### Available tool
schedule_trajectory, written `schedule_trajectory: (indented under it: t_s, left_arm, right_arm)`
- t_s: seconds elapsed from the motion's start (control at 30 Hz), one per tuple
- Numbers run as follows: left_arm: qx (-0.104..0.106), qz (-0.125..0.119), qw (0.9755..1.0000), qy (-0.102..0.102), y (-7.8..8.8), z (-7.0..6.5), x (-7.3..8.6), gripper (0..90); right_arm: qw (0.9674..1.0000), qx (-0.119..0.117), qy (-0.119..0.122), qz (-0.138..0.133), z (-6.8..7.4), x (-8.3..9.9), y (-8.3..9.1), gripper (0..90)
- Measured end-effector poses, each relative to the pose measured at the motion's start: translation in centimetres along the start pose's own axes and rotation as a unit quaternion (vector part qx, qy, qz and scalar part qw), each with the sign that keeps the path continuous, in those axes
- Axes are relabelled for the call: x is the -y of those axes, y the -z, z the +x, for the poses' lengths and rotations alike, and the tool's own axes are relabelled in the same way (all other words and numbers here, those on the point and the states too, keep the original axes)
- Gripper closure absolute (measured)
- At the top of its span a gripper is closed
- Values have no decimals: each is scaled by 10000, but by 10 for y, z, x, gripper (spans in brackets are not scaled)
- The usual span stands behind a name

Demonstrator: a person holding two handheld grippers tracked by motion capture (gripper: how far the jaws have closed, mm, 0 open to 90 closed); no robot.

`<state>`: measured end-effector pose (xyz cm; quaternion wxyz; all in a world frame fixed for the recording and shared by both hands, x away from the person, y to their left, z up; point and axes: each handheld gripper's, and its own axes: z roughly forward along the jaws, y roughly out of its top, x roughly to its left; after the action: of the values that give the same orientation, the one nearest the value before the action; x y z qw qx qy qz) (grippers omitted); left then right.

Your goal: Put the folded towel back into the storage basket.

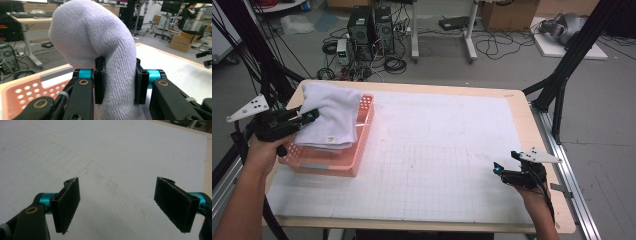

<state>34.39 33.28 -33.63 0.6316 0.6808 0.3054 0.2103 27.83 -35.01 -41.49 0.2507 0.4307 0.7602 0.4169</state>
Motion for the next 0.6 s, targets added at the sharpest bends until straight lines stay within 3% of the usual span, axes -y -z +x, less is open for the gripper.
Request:
schedule_trajectory:
  t_s: [0.13,0.23,0.47,0.6]
  left_arm:
    - [260,-134,9996,15,-12,-7,-1,688]
    - [333,-177,9993,77,-21,-7,1,687]
    - [107,116,9997,200,-30,3,13,685]
    - [-39,259,9989,396,-29,10,19,681]
  right_arm:
    - [10000,14,22,-8,0,0,0,196]
    - [10000,10,26,-3,0,0,0,196]
    - [10000,25,2,-12,-1,0,1,196]
    - [10000,16,16,-15,-1,0,1,196]
